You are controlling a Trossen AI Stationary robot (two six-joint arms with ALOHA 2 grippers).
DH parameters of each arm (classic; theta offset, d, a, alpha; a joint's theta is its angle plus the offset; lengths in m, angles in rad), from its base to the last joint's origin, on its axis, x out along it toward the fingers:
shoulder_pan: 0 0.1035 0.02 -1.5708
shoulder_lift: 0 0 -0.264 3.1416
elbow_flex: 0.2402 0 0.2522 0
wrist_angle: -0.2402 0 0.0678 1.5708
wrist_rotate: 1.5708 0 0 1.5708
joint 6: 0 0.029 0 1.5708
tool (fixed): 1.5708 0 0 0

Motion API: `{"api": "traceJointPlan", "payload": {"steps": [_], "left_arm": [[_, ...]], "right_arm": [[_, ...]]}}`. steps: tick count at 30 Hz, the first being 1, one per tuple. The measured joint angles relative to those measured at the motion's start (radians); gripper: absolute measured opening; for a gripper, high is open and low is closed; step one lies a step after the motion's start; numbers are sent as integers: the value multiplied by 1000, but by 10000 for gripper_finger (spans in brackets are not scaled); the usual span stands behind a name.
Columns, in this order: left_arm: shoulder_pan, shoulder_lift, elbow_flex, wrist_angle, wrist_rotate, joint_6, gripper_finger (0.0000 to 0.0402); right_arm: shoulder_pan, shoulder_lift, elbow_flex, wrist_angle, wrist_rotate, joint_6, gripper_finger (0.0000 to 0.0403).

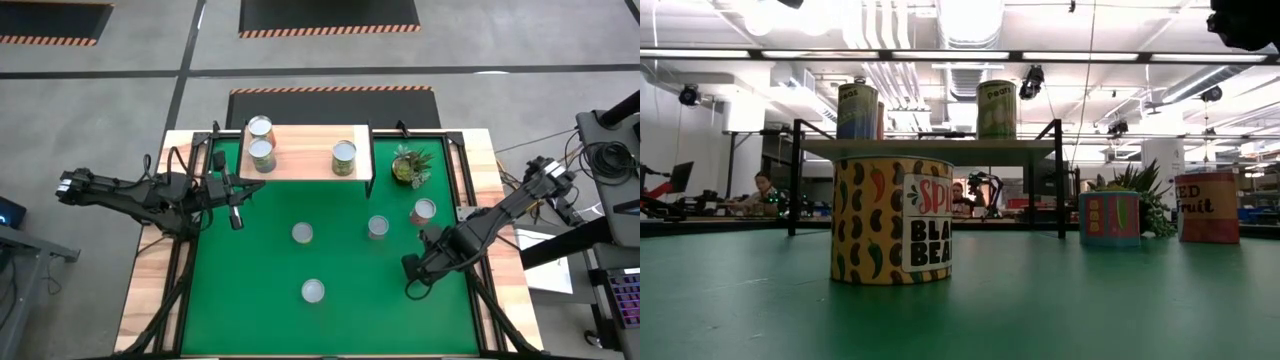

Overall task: Pick and place cans onto a shelf
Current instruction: Put the big light blue can on the shelf aligned with the other big green can

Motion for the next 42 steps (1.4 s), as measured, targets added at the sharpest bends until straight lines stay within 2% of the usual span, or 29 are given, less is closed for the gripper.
{"api": "traceJointPlan", "payload": {"steps": [25,35,42], "left_arm": [[0,0,0,-9,0,0,0],[0,0,0,-8,0,0,0],[0,0,0,-8,0,0,0]], "right_arm": [[0,122,-6,3,-33,-64,366],[-2,120,-6,4,-33,-64,303],[-2,120,-4,-2,-33,-112,323]]}}
